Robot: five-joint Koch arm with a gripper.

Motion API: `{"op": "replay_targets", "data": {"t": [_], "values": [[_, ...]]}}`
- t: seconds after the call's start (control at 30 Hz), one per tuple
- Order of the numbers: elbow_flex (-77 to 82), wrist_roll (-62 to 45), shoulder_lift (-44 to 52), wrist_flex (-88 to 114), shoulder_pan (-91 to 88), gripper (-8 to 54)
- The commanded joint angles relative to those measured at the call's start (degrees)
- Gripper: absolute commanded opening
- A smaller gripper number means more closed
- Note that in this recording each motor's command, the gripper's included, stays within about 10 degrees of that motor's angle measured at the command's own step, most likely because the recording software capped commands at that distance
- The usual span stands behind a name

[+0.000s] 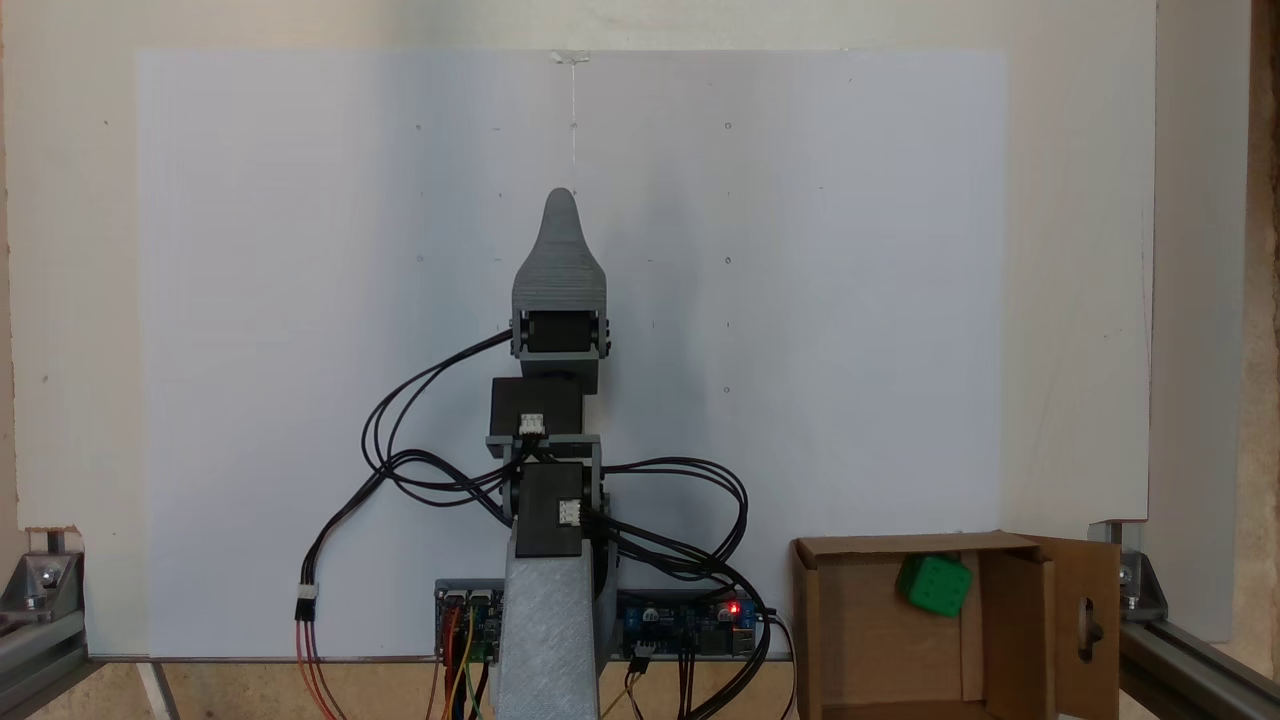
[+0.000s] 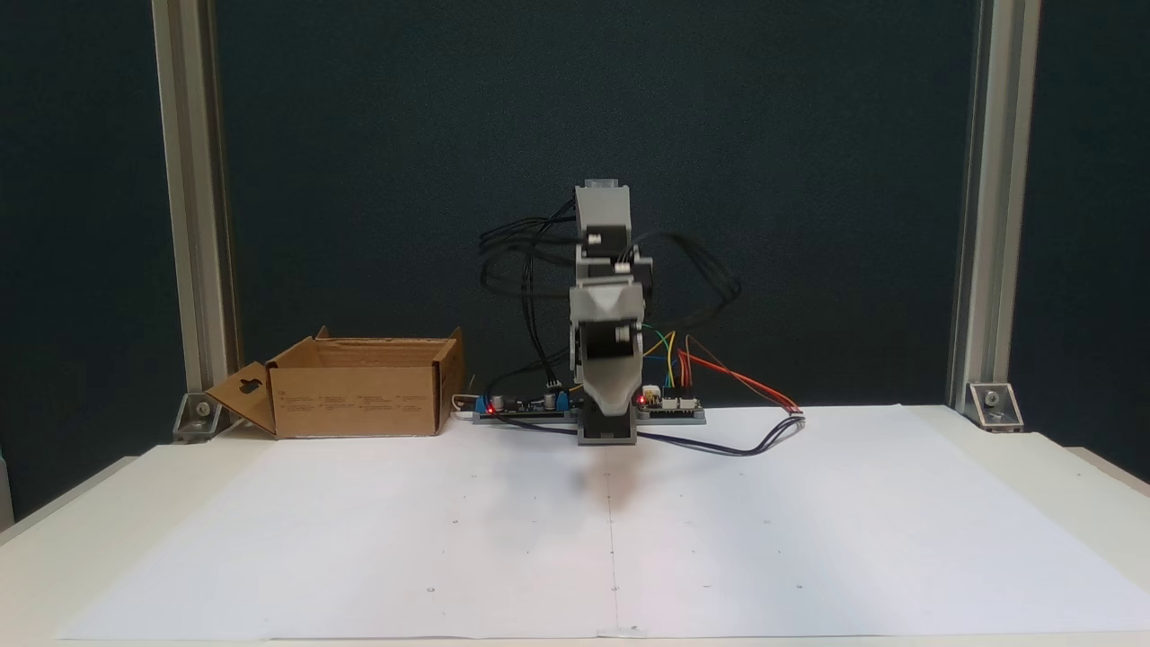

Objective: Grasp a green dice and put it in the bin.

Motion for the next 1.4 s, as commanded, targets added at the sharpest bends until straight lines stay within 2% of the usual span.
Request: {"op": "replay_targets", "data": {"t": [0.0, 0.37, 0.57, 1.37], "values": [[0.2, 1.6, 6.6, -9.3, -0.1, 44.0], [11.6, 1.6, 6.6, -34.7, 1.5, 44.0], [15.6, 1.4, 6.6, -42.2, 1.8, 43.2], [25.6, 1.1, 6.4, -51.9, 2.7, 43.3]]}}
